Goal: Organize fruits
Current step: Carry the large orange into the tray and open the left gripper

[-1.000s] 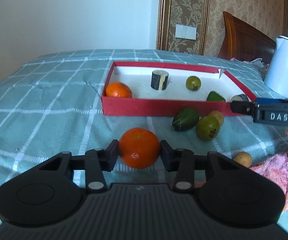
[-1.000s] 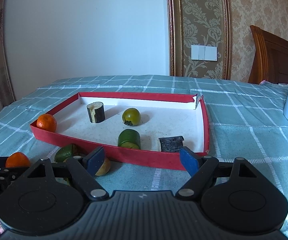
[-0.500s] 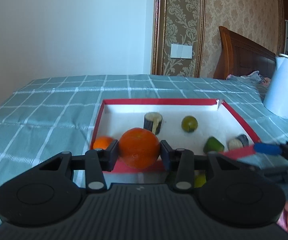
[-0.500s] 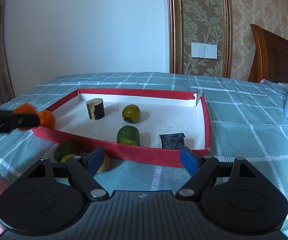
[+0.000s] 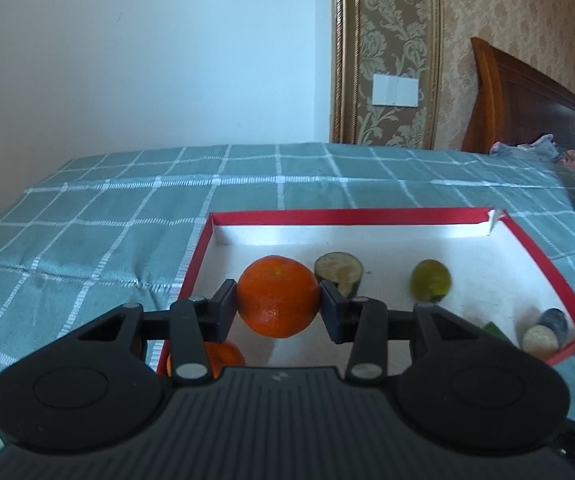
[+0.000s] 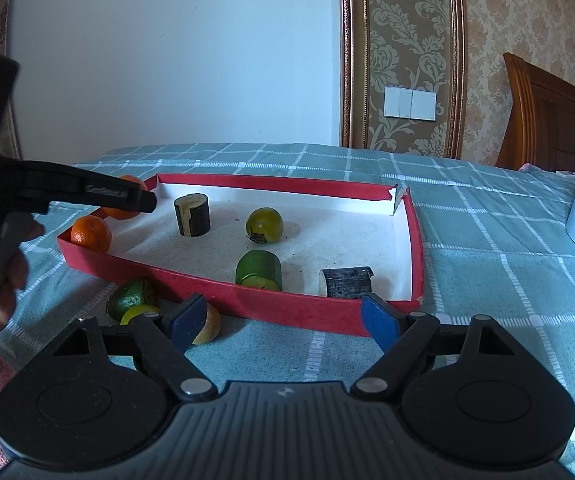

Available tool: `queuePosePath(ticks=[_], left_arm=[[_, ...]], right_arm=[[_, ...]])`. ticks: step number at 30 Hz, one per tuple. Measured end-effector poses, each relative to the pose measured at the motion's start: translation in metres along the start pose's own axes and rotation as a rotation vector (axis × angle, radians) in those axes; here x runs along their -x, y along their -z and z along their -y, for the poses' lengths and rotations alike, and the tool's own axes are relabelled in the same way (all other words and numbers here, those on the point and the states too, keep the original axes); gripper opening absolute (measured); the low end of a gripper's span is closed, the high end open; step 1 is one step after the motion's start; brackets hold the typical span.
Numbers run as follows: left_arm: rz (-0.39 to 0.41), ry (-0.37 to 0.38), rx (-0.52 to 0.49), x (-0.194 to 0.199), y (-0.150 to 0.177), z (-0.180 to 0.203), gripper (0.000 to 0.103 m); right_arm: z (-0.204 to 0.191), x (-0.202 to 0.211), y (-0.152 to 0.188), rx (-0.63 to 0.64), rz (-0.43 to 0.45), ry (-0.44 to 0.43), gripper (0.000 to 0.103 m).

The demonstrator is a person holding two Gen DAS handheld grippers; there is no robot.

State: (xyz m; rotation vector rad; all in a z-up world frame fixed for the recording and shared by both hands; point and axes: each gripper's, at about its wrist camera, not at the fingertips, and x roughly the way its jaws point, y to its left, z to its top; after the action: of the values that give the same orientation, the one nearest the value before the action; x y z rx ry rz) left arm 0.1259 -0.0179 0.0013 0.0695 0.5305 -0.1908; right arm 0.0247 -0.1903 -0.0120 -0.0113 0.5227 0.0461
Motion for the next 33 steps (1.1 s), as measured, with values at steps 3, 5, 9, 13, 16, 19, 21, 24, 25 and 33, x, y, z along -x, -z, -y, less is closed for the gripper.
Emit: queuePosePath(ticks=[3, 5, 9, 13, 16, 19, 21, 24, 25, 33], left_arm=[[-0.026, -0.025, 0.007, -0.011, 0.002, -0.002, 0.041], [-0.040, -0.030, 0.015, -0.016, 0.003, -0.004, 0.040], [-0.043, -0.039, 0.012, -0.022, 0.001, -0.005, 0.041], [-0.034, -0.059, -0.014, -0.024, 0.003, -0.001, 0.041], [-0.030, -0.067, -0.026, -0.025, 0.004, 0.001, 0.041], [-0.022, -0.069, -0.039, -0.026, 0.006, 0.003, 0.047], [-0.022, -0.055, -0.052, -0.025, 0.007, 0.005, 0.059], [-0.020, -0.071, -0.066, -0.024, 0.008, 0.008, 0.072], [-0.021, -0.070, -0.064, -0.023, 0.009, 0.007, 0.072], [-0.010, -0.070, -0.055, -0.011, 0.011, 0.005, 0.077]], right_arm=[[0.000, 0.000, 0.000, -0.004, -0.001, -0.003, 0.085], [0.000, 0.000, 0.000, -0.005, -0.001, -0.003, 0.085], [-0.001, 0.000, 0.000, -0.004, -0.001, -0.003, 0.086], [-0.001, 0.000, 0.000, -0.003, -0.001, -0.003, 0.086], [-0.001, 0.000, 0.000, -0.002, -0.001, -0.003, 0.086], [-0.001, 0.000, 0.000, -0.002, -0.001, -0.003, 0.086], [-0.001, 0.000, 0.000, -0.003, -0.001, -0.004, 0.086], [-0.001, 0.000, 0.000, -0.001, -0.001, -0.003, 0.086], [-0.001, 0.000, 0.000, -0.001, -0.001, -0.003, 0.086], [-0.003, 0.000, 0.000, 0.019, -0.002, 0.006, 0.086]])
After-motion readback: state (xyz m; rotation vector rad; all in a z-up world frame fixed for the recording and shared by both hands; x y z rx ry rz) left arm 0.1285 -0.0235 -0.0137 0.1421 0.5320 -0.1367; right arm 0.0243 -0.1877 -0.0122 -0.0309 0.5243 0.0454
